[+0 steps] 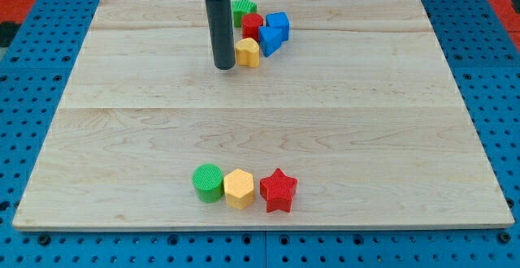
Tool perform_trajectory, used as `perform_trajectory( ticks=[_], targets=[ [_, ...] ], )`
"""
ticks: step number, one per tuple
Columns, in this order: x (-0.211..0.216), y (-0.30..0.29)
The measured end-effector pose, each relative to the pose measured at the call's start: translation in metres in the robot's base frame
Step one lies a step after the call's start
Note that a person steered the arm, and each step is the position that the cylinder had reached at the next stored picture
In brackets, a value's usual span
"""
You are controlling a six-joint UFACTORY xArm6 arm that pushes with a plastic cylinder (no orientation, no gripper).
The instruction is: Move your arm towards the blue cube
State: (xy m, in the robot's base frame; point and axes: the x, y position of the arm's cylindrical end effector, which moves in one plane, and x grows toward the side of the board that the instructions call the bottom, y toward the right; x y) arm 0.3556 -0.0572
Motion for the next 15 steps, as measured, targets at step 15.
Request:
perform_trajectory(
  ticks=[15],
  targets=[
    [0.02,0.091]
  ],
)
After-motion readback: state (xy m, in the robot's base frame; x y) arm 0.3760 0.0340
